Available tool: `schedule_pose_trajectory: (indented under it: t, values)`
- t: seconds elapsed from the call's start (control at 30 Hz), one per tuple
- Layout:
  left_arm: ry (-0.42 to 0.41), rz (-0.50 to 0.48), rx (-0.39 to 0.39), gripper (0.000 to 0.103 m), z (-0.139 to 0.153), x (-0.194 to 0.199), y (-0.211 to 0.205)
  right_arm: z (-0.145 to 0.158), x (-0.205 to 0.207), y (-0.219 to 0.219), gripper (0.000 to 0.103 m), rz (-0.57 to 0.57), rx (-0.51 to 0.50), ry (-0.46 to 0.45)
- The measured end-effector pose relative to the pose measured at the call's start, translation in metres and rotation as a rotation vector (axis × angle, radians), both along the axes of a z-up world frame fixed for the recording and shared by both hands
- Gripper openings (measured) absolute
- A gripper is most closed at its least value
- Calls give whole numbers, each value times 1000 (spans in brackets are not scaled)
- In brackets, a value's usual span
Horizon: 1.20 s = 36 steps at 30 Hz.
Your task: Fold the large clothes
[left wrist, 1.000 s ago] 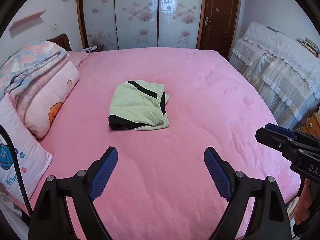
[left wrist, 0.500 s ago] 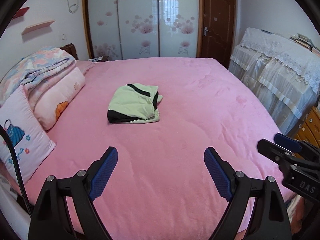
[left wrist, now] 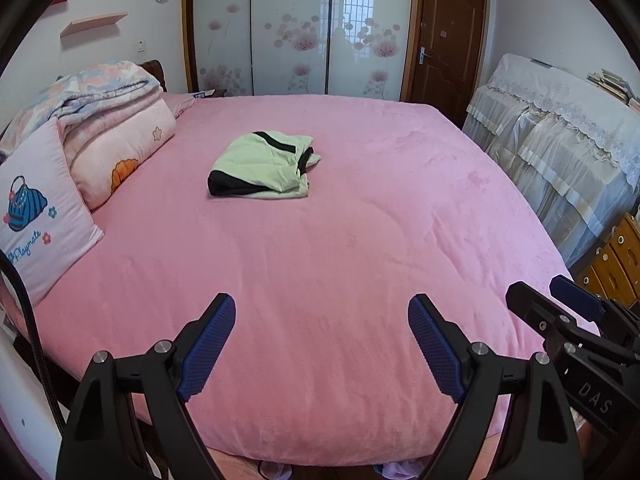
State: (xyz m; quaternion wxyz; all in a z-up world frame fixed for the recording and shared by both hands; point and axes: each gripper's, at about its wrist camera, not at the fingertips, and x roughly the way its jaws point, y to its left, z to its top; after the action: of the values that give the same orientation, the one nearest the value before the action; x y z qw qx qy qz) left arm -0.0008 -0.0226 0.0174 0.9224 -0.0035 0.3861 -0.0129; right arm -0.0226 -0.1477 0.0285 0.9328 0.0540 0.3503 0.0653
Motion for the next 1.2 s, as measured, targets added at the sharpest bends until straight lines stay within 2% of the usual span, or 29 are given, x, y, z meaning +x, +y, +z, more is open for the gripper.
schedule_pose_trajectory:
  t: [0.17,0.3,0.4,1.2]
  values:
    - [-18,9,38,87,-6,-5,-4,-6,-7,0,74,-13,-21,-21]
    - [-22,9,41,87,-6,-8,-4,-9,-8,-5,76,-15,28,-13]
    - [-13,14,46,87,-8,-9,-4,-10,-7,-3,77,-16,28,-13]
    - [-10,45,43,87,-9,-11,0,-8,-11,7,77,-26,3,-33]
